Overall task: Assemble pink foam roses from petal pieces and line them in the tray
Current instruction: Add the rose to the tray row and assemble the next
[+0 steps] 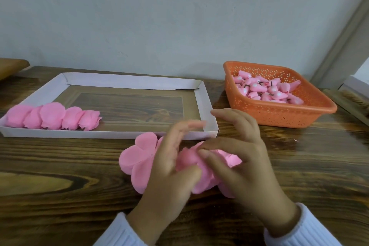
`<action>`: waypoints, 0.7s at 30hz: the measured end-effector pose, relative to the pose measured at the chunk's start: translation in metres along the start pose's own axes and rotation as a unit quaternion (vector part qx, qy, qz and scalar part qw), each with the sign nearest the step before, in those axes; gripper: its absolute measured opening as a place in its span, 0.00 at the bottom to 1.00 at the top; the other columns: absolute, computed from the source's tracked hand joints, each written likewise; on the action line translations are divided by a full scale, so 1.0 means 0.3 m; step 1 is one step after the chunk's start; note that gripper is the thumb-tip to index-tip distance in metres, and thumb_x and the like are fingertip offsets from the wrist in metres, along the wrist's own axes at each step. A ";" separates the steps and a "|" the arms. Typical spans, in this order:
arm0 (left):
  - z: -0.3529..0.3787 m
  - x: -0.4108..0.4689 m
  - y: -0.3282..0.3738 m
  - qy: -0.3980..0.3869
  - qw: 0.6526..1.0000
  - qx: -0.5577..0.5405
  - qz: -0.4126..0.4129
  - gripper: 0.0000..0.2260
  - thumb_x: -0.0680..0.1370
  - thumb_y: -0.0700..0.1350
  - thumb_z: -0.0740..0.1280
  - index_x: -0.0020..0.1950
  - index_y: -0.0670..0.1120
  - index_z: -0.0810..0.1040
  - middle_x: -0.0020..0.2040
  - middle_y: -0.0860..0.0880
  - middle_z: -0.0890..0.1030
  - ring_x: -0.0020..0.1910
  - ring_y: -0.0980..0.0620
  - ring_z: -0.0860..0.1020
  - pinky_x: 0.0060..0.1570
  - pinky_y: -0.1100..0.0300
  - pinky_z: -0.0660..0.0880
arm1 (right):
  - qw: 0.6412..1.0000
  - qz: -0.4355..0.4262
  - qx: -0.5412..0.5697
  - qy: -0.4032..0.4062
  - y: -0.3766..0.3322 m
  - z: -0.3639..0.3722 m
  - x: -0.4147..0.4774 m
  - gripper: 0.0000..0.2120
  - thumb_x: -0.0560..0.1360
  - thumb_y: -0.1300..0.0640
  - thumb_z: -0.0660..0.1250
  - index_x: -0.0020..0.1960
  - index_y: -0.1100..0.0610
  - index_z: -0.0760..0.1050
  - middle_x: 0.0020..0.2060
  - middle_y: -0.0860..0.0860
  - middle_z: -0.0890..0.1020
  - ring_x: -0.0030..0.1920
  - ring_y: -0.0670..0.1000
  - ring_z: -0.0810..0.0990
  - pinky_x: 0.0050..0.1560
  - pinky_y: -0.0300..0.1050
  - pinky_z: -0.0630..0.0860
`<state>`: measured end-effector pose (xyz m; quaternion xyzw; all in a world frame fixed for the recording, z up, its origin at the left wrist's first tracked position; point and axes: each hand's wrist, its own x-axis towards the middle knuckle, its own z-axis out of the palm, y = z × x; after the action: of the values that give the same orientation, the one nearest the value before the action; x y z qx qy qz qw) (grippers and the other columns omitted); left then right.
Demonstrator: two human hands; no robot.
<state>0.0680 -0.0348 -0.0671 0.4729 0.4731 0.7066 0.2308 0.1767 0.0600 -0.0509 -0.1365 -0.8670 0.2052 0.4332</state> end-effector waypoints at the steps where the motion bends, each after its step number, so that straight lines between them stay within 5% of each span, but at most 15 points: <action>1: 0.007 -0.005 0.010 -0.042 0.999 0.014 0.001 0.27 0.62 0.35 0.62 0.60 0.51 0.74 0.58 0.51 0.81 0.60 0.52 0.77 0.54 0.65 0.73 | 0.999 0.017 0.029 -0.027 -0.004 -0.002 -0.001 0.06 0.71 0.50 0.68 0.42 0.49 0.84 0.66 0.50 0.73 0.70 0.54 0.65 0.70 0.49 0.62; 6: 0.029 -0.015 0.016 -0.107 0.991 0.078 -0.009 0.28 0.67 0.34 0.67 0.62 0.57 0.71 0.50 0.52 0.82 0.46 0.54 0.82 0.45 0.63 0.78 | 0.970 0.083 0.189 -0.130 -0.018 -0.035 0.007 0.05 0.68 0.49 0.71 0.43 0.47 0.84 0.69 0.42 0.70 0.75 0.49 0.60 0.71 0.57 0.60; 10: 0.028 -0.010 0.009 -0.110 0.991 0.060 -0.055 0.25 0.69 0.32 0.67 0.58 0.58 0.73 0.42 0.54 0.83 0.34 0.54 0.83 0.35 0.64 0.78 | 0.957 0.104 0.233 -0.134 -0.017 -0.041 0.008 0.04 0.69 0.51 0.71 0.41 0.50 0.84 0.63 0.41 0.76 0.73 0.48 0.64 0.69 0.59 0.65; 15: 0.026 -0.006 -0.002 -0.092 0.987 0.098 -0.086 0.22 0.69 0.41 0.72 0.56 0.62 0.73 0.50 0.58 0.82 0.48 0.57 0.82 0.43 0.59 0.80 | 0.953 0.119 0.268 -0.073 -0.007 -0.044 0.009 0.04 0.69 0.52 0.71 0.40 0.51 0.83 0.55 0.43 0.82 0.68 0.48 0.72 0.64 0.49 0.71; 21: 0.022 -0.006 -0.008 -0.096 0.982 0.113 -0.117 0.21 0.70 0.43 0.69 0.54 0.68 0.73 0.49 0.61 0.81 0.44 0.59 0.81 0.41 0.58 0.81 | 0.955 0.169 0.240 -0.042 0.011 -0.047 0.016 0.05 0.70 0.58 0.68 0.37 0.55 0.82 0.48 0.46 0.83 0.54 0.44 0.80 0.53 0.38 0.75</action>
<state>0.0745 -0.0322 -0.0694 0.5030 0.5773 0.5684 0.3011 0.1856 0.0681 -0.0415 -0.1643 -0.7739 0.4828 0.3755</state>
